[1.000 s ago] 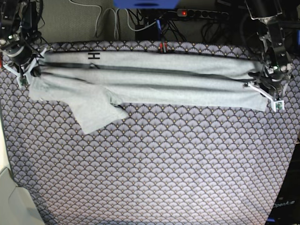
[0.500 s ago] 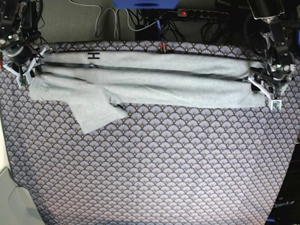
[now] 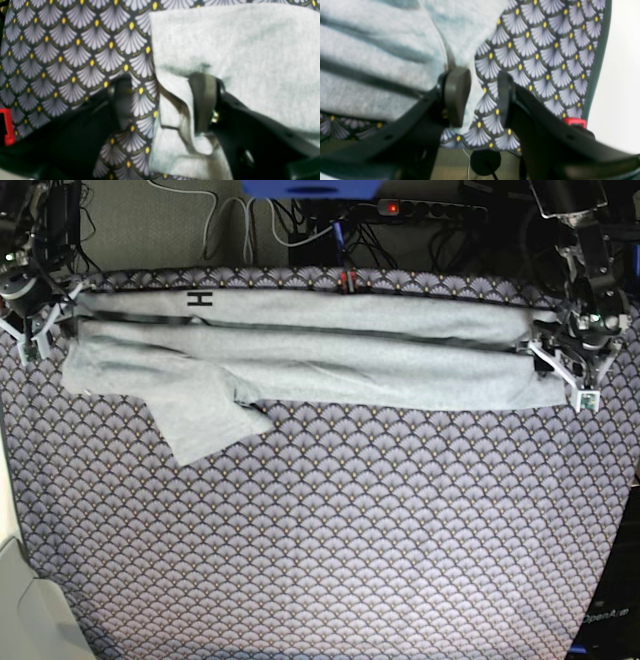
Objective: Fold the T-shirt properly
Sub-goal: 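Release the strip end with the right gripper and move it to the hanging sleeve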
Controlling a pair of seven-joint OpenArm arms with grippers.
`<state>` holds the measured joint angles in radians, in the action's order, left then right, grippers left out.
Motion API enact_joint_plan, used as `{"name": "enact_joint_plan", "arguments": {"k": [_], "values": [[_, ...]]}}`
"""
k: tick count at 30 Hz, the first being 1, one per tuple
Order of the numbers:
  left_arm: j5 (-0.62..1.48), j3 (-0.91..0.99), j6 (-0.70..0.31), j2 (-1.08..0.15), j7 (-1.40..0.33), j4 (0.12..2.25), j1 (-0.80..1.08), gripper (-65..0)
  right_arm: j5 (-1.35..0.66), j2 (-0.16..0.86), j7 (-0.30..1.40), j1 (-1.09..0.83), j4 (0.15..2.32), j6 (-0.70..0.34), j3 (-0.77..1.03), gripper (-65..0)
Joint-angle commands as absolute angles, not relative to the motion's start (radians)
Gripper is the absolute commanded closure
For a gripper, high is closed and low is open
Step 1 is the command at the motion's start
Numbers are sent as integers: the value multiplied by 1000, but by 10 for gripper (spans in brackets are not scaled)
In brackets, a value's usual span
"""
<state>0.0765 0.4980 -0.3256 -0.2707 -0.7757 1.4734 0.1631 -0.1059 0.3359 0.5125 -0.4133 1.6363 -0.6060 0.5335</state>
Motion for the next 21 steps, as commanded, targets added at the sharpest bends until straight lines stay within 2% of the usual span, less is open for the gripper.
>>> {"name": "enact_joint_plan", "arguments": {"k": [1,4,14,16,17,21], "values": [[79,526,-338,-285,-802,1483,166,-368,-113,358,493,-406,1655,-601,562,-234],[81,585,-341,-282,-802,1483,163,-368,-114,358,493,-400,1659,-601,591,-234],[81,590,-341,-280,-803,1483,156,-369,-114,358,492,-263,1732,-604,619,-238],[81,590,-341,-280,-803,1483,156,-369,-114,360,506,-222,1727,-656,573,-238],[81,590,-341,-278,-803,1483,156,-369,-114,360,539,-194,1719,-698,555,-238],[81,590,-341,-278,-803,1483,156,-368,-114,354,750,-41,1670,-698,481,-238]]}}
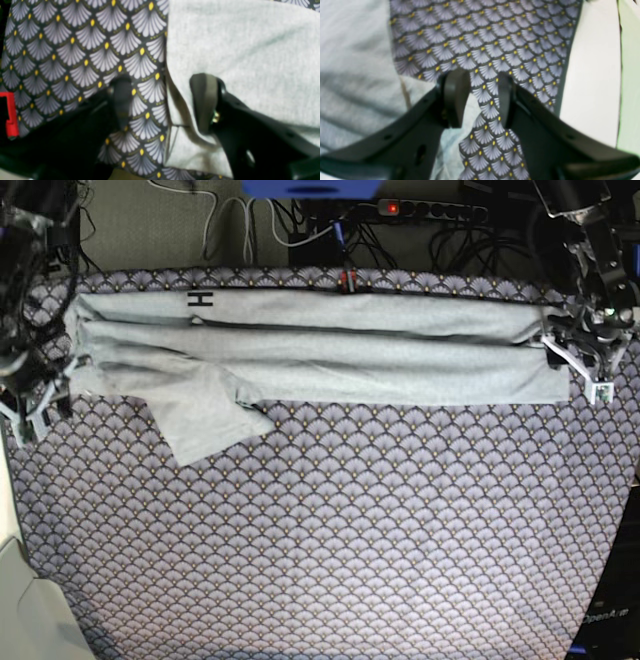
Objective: Fold the T-shirt properly
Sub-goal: 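Release the strip end with the right gripper and move it to the hanging sleeve, then grasp the sleeve with the right gripper and tuck it onto the strip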
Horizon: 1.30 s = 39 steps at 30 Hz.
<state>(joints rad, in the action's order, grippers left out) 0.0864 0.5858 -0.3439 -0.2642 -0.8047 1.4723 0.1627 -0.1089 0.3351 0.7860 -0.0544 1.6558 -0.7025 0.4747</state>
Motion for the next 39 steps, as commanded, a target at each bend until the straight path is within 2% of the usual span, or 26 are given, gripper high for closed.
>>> {"name": "enact_joint_plan", "arguments": {"k": [1,5,11,22,29,39], "values": [[81,590,-341,-278,-803,1483,156,-368,-114,351,800,-1,1652,-698,464,-238],[81,590,-341,-277,-803,1483,154,-368,-114,323,926,145,1550,-698,426,-238],[81,590,-341,-277,-803,1483,154,-368,-114,277,1010,282,1417,-698,398,-238],[81,590,-341,-277,-803,1483,154,-368,-108,159,1000,311,1383,-698,308,-238],[81,590,-341,-277,-803,1483,154,-368,-110,173,866,340,1225,-698,277,-238],[79,590,-340,-275,-803,1477,128,-368,-108,194,800,397,1050,-698,278,-238]]}}
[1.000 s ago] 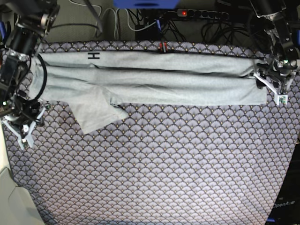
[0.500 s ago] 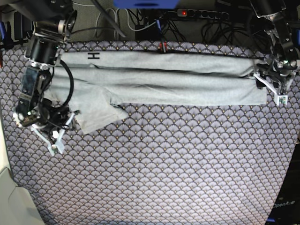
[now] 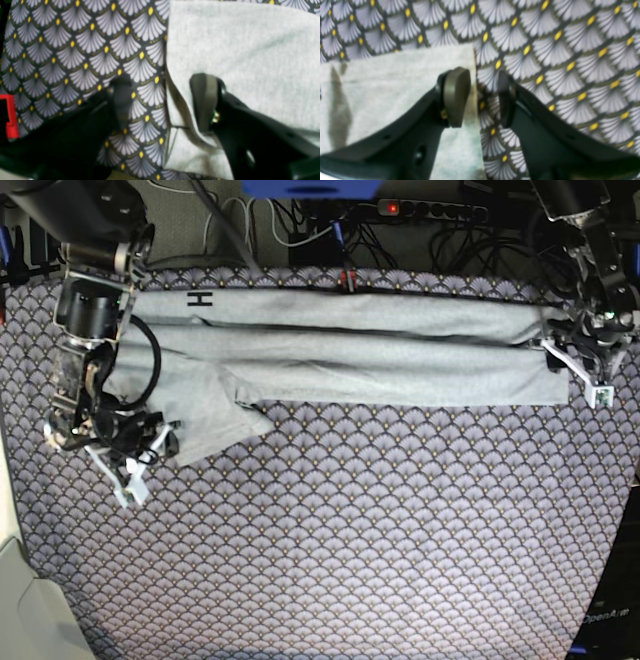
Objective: Fold the T-shirt properly
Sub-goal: 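Grasp the sleeve with the right gripper and tuck it onto the strip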
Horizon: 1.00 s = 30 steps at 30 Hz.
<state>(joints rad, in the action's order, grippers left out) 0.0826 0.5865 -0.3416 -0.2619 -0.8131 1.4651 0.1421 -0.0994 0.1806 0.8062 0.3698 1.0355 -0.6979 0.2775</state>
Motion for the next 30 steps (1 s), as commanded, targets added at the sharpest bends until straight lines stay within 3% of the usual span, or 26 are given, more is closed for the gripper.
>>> {"name": "enact_joint_plan", "arguments": {"k": [1,15,17,22,30], "values": [[79,590,-340,-275,-803,1474,127,-368,-108,194,796,397,1041,-698,278,-238],[74,588,-340,-263,-803,1472,101,-368,-107,162,788,355,1040,-698,252,-226],[74,588,-340,-263,-803,1472,99,-368,-110,162,782,343,1040,-698,231,-189],[77,588,-340,-262,-803,1472,99,-367,-110,162,785,331,1040,-698,193,0],[77,588,-340,-262,-803,1477,107,-367,-113,185,789,315,1121,-698,193,0]]}}
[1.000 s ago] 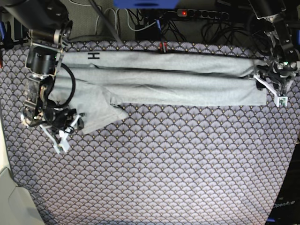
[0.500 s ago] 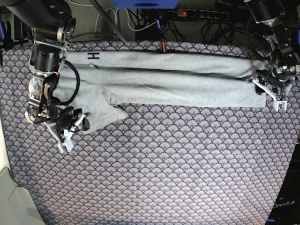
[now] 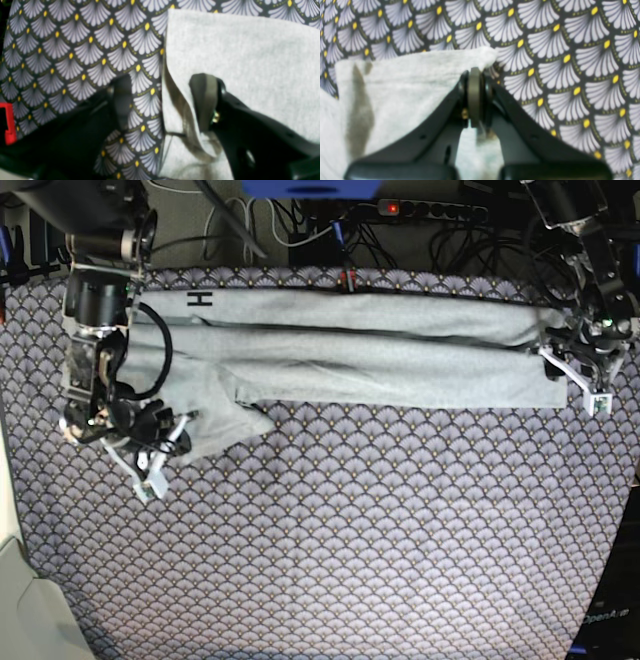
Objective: Fold the T-shirt properly
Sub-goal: 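Grasp the sleeve with the right gripper and tuck it onto the strip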
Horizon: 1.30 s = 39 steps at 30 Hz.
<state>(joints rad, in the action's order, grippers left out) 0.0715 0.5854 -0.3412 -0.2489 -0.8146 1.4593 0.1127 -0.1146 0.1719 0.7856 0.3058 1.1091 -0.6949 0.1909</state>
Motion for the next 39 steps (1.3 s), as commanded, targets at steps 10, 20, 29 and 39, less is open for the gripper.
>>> {"name": "enact_joint_plan", "arguments": {"k": [10,20,29,39], "values": [[79,588,-340,-262,-803,1481,108,-367,-113,185,940,153,1598,-698,194,0],[79,588,-340,-262,-803,1475,108,-367,-113,183,1003,-70,1962,-698,196,0],[79,588,-340,-262,-803,1471,108,-367,-114,154,990,-217,1988,-698,254,0],[79,588,-340,-262,-803,1471,110,-367,-114,148,1000,-242,1983,-698,406,0]]}}
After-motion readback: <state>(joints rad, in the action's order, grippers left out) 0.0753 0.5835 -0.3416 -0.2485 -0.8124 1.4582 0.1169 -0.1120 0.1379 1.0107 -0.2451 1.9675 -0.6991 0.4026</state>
